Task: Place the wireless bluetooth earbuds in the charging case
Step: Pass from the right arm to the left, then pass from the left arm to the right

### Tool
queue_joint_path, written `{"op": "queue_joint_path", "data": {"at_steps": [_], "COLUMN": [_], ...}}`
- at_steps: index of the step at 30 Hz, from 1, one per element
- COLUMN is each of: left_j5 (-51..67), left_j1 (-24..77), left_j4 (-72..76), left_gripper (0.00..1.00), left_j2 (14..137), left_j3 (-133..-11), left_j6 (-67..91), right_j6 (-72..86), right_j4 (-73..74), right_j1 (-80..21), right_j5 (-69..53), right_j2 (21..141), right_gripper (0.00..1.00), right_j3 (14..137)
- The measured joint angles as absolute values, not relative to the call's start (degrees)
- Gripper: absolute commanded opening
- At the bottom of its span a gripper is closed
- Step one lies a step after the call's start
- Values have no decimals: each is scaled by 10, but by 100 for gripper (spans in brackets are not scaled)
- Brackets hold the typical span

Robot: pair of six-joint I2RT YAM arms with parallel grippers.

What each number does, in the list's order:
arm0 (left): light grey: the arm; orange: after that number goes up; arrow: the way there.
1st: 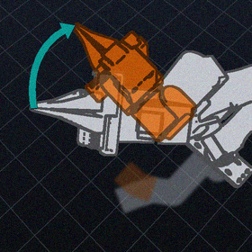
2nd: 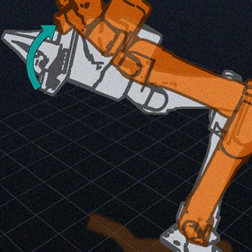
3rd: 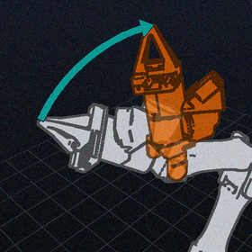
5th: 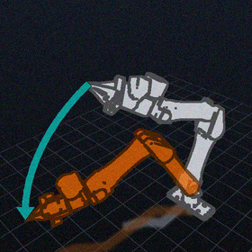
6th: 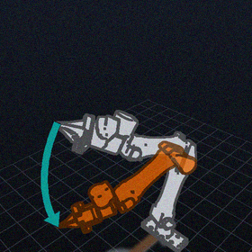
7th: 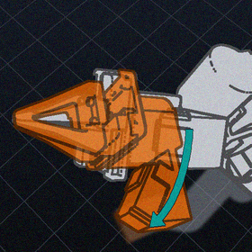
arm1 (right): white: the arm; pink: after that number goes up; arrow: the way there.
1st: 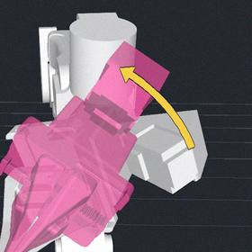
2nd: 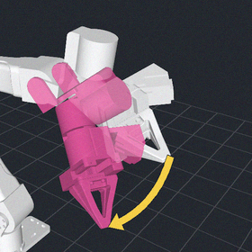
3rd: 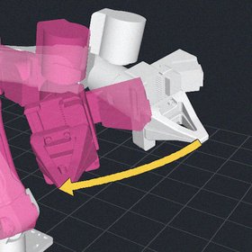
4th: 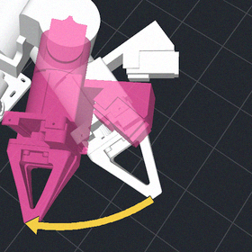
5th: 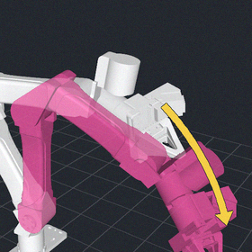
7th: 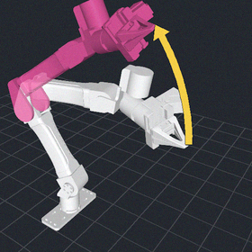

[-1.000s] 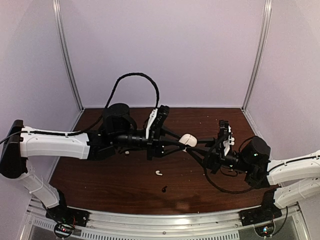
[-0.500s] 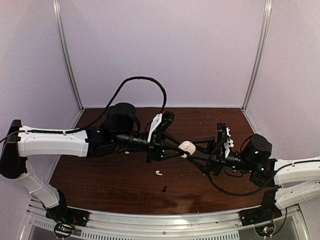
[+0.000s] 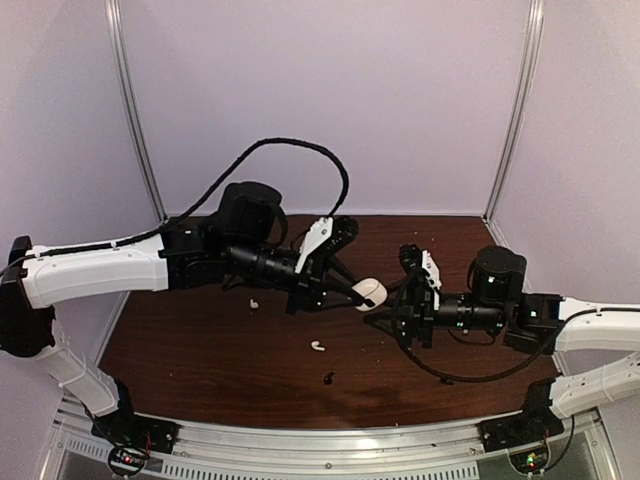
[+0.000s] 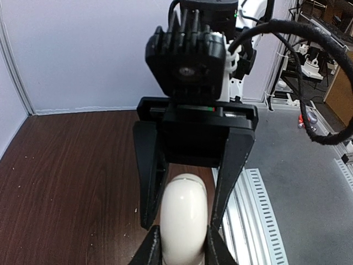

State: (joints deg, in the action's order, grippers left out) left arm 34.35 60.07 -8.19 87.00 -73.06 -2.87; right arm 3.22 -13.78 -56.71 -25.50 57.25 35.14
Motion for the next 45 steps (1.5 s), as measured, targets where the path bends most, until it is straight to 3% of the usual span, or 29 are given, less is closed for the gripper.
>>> {"op": "queue_joint_path", "data": {"at_steps": [14, 19, 38, 45], "left_j5": [350, 350, 354, 356], "left_j1": [601, 601, 601, 601], "left_j4": [-117, -118, -122, -130], "left_gripper": [0, 0, 0, 0], "left_j2": [888, 891, 895, 897], "left_j3": [-731, -731, -731, -731], "left_j6": [-36, -36, -43, -45], "right_j6": [17, 18, 18, 17], "right_j4": [-76, -81, -84, -83], "right_j1": [-567, -567, -567, -567], "right_j5": [-276, -292, -297, -296], "right_j2": [588, 588, 588, 588], "right_gripper": [42, 36, 35, 28], "right_j3": [372, 372, 372, 372]}}
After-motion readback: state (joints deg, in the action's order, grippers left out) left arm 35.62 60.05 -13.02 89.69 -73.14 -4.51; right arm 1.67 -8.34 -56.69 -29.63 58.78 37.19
